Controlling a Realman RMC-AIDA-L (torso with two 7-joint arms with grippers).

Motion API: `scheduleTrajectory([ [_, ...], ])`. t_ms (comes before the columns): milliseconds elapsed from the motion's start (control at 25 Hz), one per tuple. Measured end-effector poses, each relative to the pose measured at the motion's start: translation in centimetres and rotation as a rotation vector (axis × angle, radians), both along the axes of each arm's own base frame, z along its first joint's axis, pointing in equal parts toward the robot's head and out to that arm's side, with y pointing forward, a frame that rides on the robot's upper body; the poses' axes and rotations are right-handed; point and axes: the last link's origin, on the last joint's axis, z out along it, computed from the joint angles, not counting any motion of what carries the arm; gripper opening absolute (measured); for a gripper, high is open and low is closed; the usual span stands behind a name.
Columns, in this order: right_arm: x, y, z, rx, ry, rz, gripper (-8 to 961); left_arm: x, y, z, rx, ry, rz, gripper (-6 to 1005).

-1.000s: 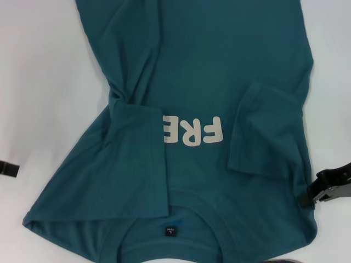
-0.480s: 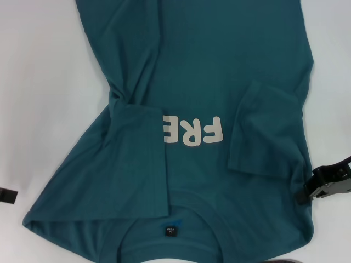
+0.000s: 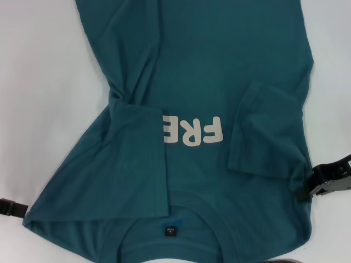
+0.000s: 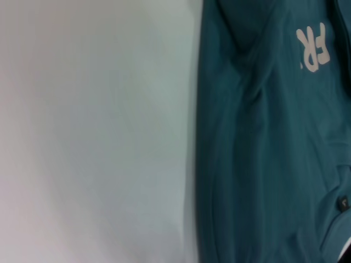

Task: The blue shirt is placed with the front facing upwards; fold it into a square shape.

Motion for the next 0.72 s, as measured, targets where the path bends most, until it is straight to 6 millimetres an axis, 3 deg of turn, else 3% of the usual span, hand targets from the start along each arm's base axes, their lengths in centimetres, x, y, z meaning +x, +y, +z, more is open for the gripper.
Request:
scheduleTrajectory([
  [720,-0.5,0.6,-0.2,0.001,0.003,0.023,13,-0.6,0.0,-1.4,-0.009,0.029,0.005,583],
])
